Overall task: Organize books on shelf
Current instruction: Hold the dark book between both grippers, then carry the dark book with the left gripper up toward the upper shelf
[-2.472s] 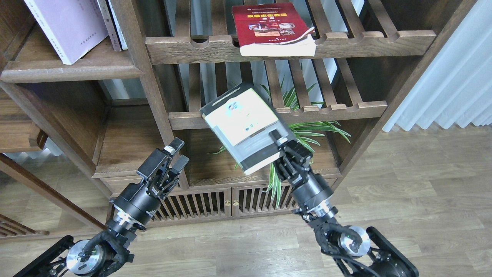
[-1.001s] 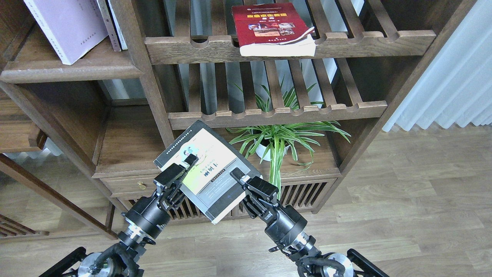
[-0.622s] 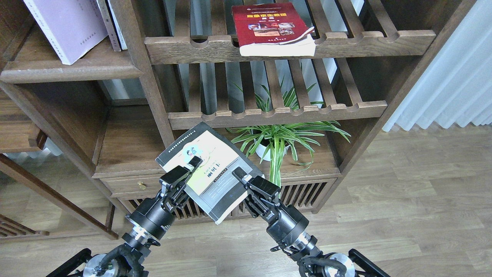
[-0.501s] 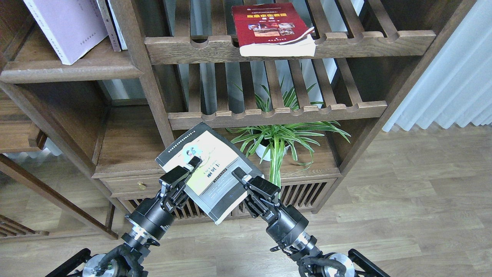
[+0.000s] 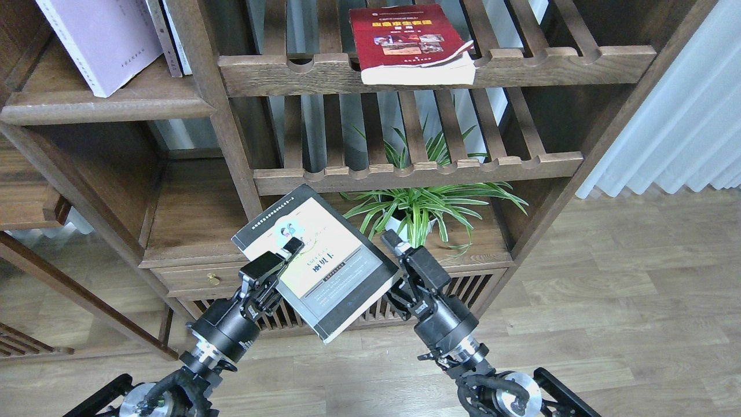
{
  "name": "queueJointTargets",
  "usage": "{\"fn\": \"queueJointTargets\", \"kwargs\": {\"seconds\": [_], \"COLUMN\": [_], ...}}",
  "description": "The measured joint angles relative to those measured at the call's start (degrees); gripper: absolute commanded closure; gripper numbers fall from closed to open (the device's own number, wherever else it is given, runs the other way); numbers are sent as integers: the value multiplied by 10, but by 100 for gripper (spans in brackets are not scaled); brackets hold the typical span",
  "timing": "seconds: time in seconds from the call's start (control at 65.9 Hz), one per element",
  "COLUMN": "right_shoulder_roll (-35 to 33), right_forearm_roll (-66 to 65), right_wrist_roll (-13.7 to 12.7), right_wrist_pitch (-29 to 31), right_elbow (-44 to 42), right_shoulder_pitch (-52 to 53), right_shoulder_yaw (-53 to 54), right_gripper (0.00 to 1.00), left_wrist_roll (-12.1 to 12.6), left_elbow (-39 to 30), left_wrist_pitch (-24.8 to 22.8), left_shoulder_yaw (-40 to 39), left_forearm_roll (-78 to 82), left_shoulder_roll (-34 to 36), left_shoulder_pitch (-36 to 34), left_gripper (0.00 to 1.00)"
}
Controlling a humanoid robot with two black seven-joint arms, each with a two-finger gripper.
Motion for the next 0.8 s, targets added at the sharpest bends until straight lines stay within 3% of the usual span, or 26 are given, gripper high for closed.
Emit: {"fn": "queueJointTargets", "kwargs": {"seconds": [0.137,0.531,0.804], "right_shoulder_roll": [0,0,0], "right_forearm_roll": [0,-1,-1], "right_wrist_roll": [14,28,31], "right_wrist_pitch": [-18,-80,-92], "right_elbow": [0,0,-2], "right_shoulder_pitch": [1,13,20], "right_shoulder_yaw": [5,8,8], "right_gripper": [7,6,5], "left_wrist_roll": [4,7,6], "left_elbow": [-14,-19,-19], "left_wrist_pitch": [0,0,-1], "left_shoulder_yaw": [-10,-90,-135], "left_forearm_roll": [24,76,78], "left_shoulder_roll": [24,104,136], "left_shoulder_pitch": [-5,-22,-24], "left_gripper": [97,99,99]}}
